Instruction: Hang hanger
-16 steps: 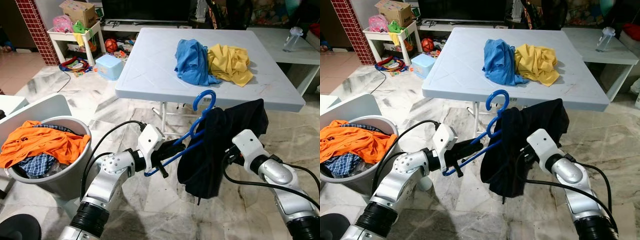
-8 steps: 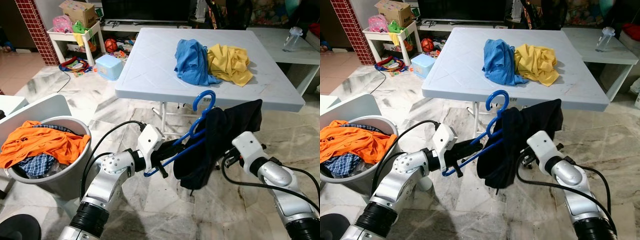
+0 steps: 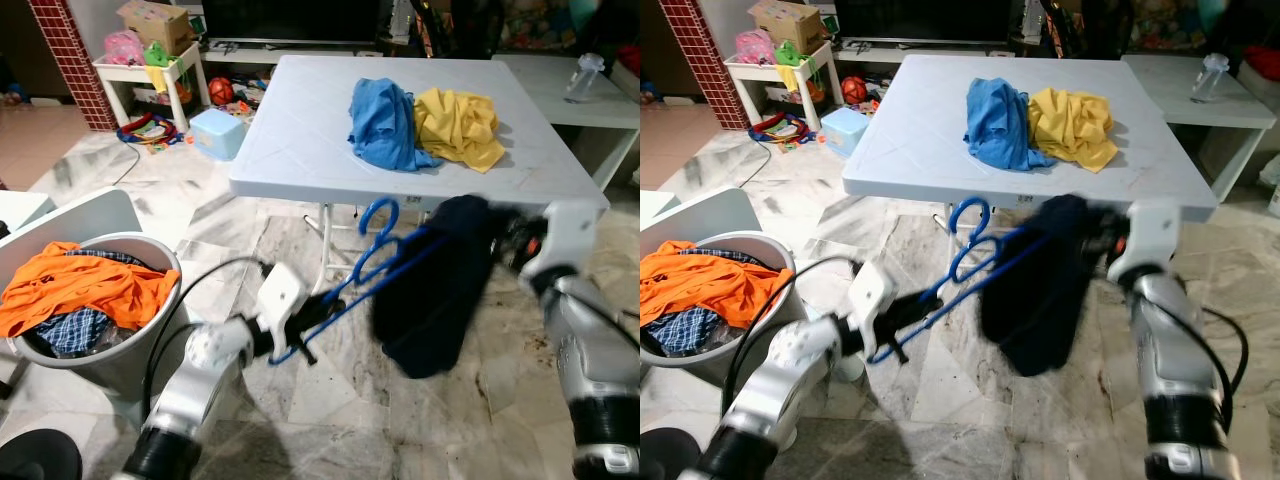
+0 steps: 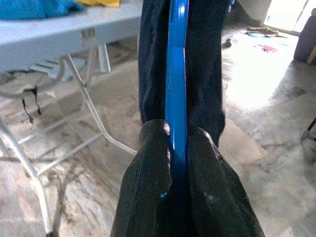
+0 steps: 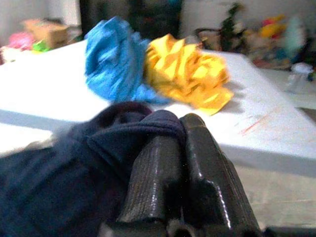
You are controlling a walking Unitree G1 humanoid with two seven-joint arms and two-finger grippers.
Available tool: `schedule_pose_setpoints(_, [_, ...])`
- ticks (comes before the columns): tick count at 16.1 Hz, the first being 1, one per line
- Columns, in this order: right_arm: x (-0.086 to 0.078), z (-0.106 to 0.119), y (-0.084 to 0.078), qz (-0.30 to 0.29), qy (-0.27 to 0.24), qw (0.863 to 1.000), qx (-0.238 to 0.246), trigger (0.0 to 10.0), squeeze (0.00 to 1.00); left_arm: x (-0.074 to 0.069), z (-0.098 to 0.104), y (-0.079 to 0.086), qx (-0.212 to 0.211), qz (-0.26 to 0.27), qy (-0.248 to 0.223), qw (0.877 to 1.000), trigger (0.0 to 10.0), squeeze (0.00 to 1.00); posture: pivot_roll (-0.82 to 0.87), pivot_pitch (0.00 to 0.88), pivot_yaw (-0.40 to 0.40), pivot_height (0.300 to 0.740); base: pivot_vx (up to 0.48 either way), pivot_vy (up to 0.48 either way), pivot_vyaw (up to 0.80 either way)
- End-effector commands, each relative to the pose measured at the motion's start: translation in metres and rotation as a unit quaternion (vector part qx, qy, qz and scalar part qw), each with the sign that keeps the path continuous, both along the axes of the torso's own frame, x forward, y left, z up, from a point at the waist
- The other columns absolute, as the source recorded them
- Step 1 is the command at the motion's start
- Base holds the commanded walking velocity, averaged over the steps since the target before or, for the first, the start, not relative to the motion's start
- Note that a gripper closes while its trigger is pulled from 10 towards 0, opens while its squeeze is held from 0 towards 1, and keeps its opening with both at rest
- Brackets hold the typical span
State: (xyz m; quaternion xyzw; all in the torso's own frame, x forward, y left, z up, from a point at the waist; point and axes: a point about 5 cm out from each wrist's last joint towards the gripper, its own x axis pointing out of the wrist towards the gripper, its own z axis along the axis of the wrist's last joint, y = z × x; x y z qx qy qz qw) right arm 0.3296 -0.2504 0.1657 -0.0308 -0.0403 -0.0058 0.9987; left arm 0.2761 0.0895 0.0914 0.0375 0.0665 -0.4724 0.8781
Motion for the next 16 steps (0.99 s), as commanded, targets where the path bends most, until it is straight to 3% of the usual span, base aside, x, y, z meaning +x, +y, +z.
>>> schedule_pose_setpoints(1, [0.005,0.016,-0.010,-0.049,-0.025,0.998,0.018,0.0,0.00,-0.005,0.003,-0.001,0.008,-0.021,-0.005,1.000,0.0,0.00,-0.03,0.009,-0.016,0.740,0.000,0.000,0.00])
schedule_pose_setpoints(3, [0.009,0.016,-0.023,-0.114,-0.008,0.993,-0.010,0.1,0.00,-0.012,0.000,-0.001,0.009,-0.035,0.004,0.999,0.0,0.00,-0.03,0.006,-0.023,0.740,0.000,0.000,0.00])
schedule_pose_setpoints(4, [0.010,0.007,-0.033,-0.163,0.023,0.986,-0.030,2.6,0.00,-0.017,0.001,-0.001,0.004,-0.049,0.009,0.999,0.0,0.00,-0.03,0.004,-0.027,0.740,0.000,0.000,0.00])
schedule_pose_setpoints(5, [0.009,0.003,-0.035,-0.181,0.035,0.982,-0.046,9.7,0.00,-0.019,0.002,-0.001,-0.001,-0.050,0.014,0.999,0.0,0.00,-0.03,0.003,-0.028,0.740,0.000,0.000,0.00])
schedule_pose_setpoints(7, [0.008,-0.004,-0.042,-0.225,0.062,0.970,-0.072,10.0,0.00,-0.021,0.002,0.004,-0.011,-0.037,0.026,0.999,0.0,0.00,-0.02,0.000,-0.032,0.740,0.000,0.000,0.00])
schedule_pose_setpoints(9, [0.006,-0.007,-0.044,-0.237,0.056,0.966,-0.091,10.0,0.00,-0.026,0.003,0.011,-0.022,-0.008,0.023,0.999,0.0,0.00,-0.02,0.000,-0.035,0.740,0.000,0.000,0.00])
schedule_pose_setpoints(11, [0.000,-0.018,-0.048,-0.252,0.070,0.959,-0.107,10.0,0.00,-0.020,0.009,0.023,-0.064,0.120,0.020,0.991,0.0,0.00,-0.01,0.000,-0.034,0.740,0.000,0.000,0.00])
schedule_pose_setpoints(12, [-0.004,-0.023,-0.047,-0.246,0.072,0.961,-0.100,10.0,0.00,-0.013,0.013,0.036,-0.072,0.217,0.004,0.973,4.6,0.00,-0.01,0.000,-0.036,0.740,0.000,0.000,0.00])
schedule_pose_setpoints(13, [-0.007,-0.026,-0.039,-0.208,0.064,0.973,-0.073,10.0,0.00,-0.009,0.011,0.046,-0.072,0.287,-0.005,0.955,10.0,0.00,0.00,0.000,-0.037,0.740,0.000,0.000,0.00])
schedule_pose_setpoints(14, [-0.008,-0.026,-0.029,-0.165,0.050,0.984,-0.049,10.0,0.00,-0.007,0.010,0.051,-0.063,0.326,-0.006,0.943,10.0,0.00,-0.01,0.000,-0.034,0.740,0.000,0.000,0.00])
schedule_pose_setpoints(16, [-0.012,-0.025,-0.014,-0.108,0.031,0.993,-0.041,10.0,0.00,-0.006,0.012,0.052,-0.067,0.346,-0.008,0.936,10.0,0.00,-0.01,0.000,-0.029,0.740,0.000,0.000,0.00])
